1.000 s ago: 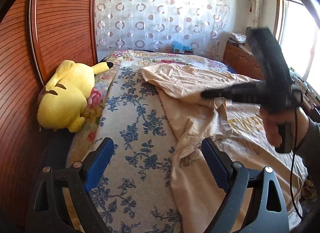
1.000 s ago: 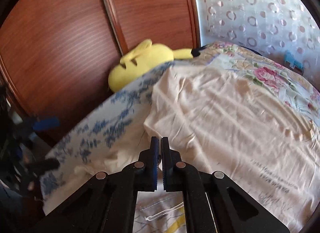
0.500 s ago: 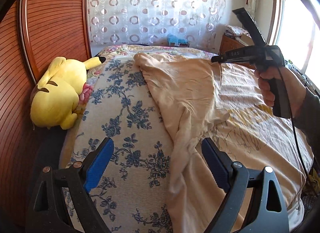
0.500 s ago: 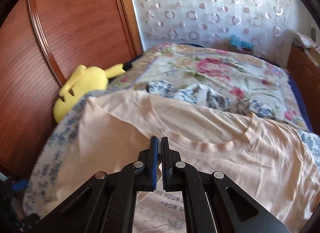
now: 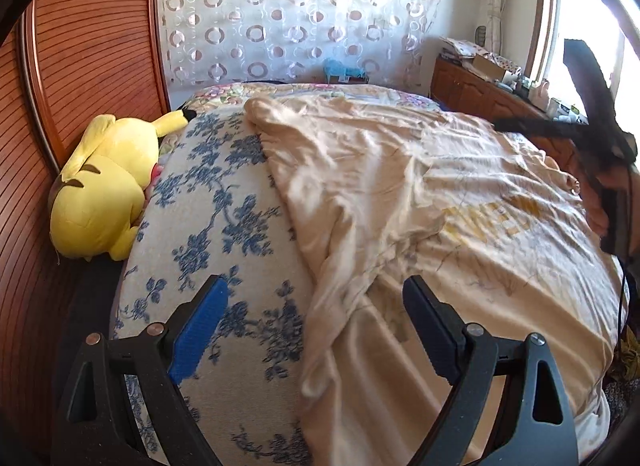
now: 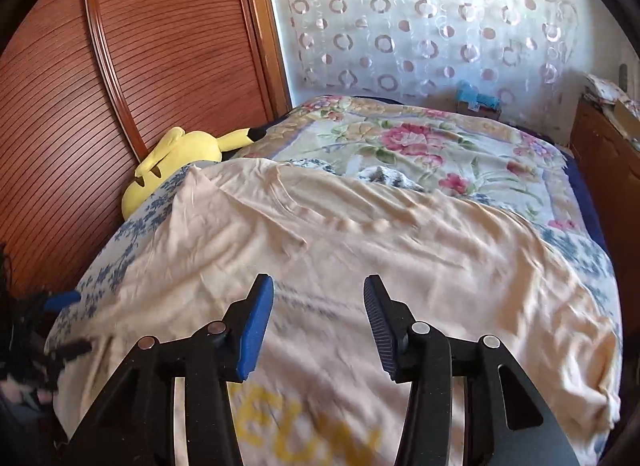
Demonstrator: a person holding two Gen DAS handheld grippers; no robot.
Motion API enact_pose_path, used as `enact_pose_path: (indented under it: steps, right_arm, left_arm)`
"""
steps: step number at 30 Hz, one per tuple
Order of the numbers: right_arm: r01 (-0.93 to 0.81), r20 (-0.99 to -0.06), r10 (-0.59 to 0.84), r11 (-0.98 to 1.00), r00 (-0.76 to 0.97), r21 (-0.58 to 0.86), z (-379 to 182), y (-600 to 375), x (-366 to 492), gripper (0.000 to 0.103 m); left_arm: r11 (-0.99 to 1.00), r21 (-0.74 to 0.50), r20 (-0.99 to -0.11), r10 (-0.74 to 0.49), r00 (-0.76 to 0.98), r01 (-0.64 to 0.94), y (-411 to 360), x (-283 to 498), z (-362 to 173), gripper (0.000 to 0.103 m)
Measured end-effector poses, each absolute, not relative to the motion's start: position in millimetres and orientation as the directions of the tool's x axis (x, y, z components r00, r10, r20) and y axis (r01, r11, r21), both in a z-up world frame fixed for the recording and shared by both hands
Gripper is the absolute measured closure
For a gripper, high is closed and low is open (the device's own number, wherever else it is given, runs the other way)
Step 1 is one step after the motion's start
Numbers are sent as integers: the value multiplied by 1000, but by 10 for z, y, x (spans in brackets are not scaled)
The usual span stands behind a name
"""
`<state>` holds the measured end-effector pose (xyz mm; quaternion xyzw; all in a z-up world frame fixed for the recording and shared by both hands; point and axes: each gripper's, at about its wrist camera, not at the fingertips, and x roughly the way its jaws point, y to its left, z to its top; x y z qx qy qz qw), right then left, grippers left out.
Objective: Fold small clothes
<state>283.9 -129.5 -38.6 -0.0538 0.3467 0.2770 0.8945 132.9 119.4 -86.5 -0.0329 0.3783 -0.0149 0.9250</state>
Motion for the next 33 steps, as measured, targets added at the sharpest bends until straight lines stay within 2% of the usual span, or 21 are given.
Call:
enact_pose_path:
  steps: [9,17,20,25,29,33]
  right_arm:
    - [-398,-601,358,915,715,72,-348,-2461,1989,54]
    - [-239,-581,251,966,774,99,-400,-3277,1537,53]
    - [-179,-584,204,979,785,101,-440,-3356,1475,49]
    - [-136,-643,203,979,738,153,-576,-3361,1545,49]
    - [-169,-661,243,970,710,175,-583,-3328,1559,49]
    - [-190,-670,230,973,706,134,-530,-3218,1598,49]
  left_arm:
    - [995,-81,-654,-101,749,63,726,1539,-669,13]
    - [988,-75,-657,-153,738,139,152,1866,-662,13]
    - [984,-66,-661,-166,731,164,-40,1975,-680,13]
    - [977,-50,-685,-184,705,206,-321,2121,-729,13]
    - [971,-34,-725,-188,663,238,-491,2218,-822,13]
    - [966,-20,-754,-185,630,259,-613,2260,-925,13]
